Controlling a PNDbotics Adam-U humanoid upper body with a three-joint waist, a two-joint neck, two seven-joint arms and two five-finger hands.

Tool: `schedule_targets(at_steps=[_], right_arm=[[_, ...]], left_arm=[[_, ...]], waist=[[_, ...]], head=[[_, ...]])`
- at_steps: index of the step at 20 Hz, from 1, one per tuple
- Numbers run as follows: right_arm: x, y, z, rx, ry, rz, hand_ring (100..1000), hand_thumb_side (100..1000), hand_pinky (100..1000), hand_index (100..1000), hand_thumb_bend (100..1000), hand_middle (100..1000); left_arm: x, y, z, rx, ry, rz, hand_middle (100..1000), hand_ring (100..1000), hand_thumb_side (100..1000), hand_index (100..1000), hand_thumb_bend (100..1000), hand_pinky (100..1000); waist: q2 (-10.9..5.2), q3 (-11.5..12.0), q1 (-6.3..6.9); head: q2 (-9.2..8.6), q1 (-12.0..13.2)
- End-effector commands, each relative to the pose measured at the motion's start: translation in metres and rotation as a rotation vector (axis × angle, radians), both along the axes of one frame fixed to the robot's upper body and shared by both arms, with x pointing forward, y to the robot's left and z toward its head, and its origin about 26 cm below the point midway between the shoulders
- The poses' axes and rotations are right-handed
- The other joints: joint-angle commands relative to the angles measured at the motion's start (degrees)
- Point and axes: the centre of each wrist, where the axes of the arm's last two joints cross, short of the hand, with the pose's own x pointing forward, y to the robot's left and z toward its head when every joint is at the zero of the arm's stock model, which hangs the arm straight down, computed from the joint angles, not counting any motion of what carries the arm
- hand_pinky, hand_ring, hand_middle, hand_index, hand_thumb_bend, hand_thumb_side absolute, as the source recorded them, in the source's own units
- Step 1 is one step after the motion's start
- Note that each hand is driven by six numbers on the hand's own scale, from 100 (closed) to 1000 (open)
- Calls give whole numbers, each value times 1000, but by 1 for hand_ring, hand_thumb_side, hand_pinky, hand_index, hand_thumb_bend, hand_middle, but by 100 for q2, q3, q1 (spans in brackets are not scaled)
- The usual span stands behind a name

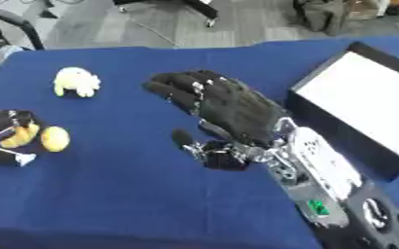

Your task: Pick up the objects with one hand, pass them to the other hand, and then place them into the box on the other side of the table.

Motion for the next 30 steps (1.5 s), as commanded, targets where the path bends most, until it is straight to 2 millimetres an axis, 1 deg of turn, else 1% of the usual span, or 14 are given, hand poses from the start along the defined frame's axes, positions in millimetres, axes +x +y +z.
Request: schedule_targets(at_steps=[1,5,7,8,10,11,13,15,16,18,19,21,24,30], right_arm=[[-1,1,8,16,-24,9,882,100,863,1000,100,911],[-1,2,8,18,-26,11,882,100,863,1000,100,911],[-1,2,9,19,-27,12,882,100,863,1000,100,911],[-1,2,9,19,-28,12,882,100,863,1000,100,911],[-1,2,9,19,-28,12,882,100,863,1000,100,911],[-1,2,9,19,-28,11,882,100,863,1000,100,911],[-1,2,9,18,-28,11,882,100,863,1000,100,912],[-1,2,10,17,-28,11,882,100,863,1000,100,912],[-1,2,10,16,-29,11,882,100,863,1000,100,912],[-1,2,10,16,-29,10,882,100,863,1000,100,913],[-1,2,10,15,-29,10,882,100,863,1000,100,913],[-1,2,10,14,-30,11,881,100,863,1000,100,913],[-1,2,11,11,-32,10,881,100,863,1000,100,914],[0,1,12,6,-38,7,880,100,864,1000,100,915]], left_arm=[[6,3,12,-2,-59,14,682,628,280,800,255,756],[10,-3,8,-26,-73,11,677,623,272,798,223,756],[10,-5,4,-43,-57,1,663,613,264,765,156,757],[10,-6,2,-53,-46,-6,663,613,264,765,156,757],[10,-8,-1,-80,-11,-30,652,605,259,735,100,760],[10,-9,-2,-95,3,-40,628,594,257,695,100,759],[10,-10,-2,-120,16,-53,612,585,257,666,100,756],[11,-11,1,-152,-6,-52,546,541,253,516,100,736],[11,-12,3,-168,-25,-50,528,527,251,470,100,728],[11,-13,7,-207,-78,-42,499,501,246,391,100,716],[11,-14,9,-223,-102,-41,497,498,246,383,100,715],[11,-15,14,-245,-138,-51,498,497,245,374,100,716],[11,-18,27,-261,-176,-83,505,502,244,366,100,720],[10,-33,61,-284,-226,-193,507,504,245,359,100,725]], waist=[[-36,-8,-1],[-17,-27,-11],[-10,-34,-15],[-8,-35,-16],[-3,-36,-19],[-2,-34,-20],[-2,-30,-22],[-5,-23,-24],[-7,-20,-25],[-11,-15,-26],[-12,-13,-26],[-14,-8,-24],[-15,5,-18],[-20,29,-2]], head=[[-14,27],[-14,36],[-14,37],[-14,36],[-14,35],[-14,36],[-14,33],[-14,33],[-14,34],[-14,33],[-14,33],[-14,32],[-14,32],[-14,22]])
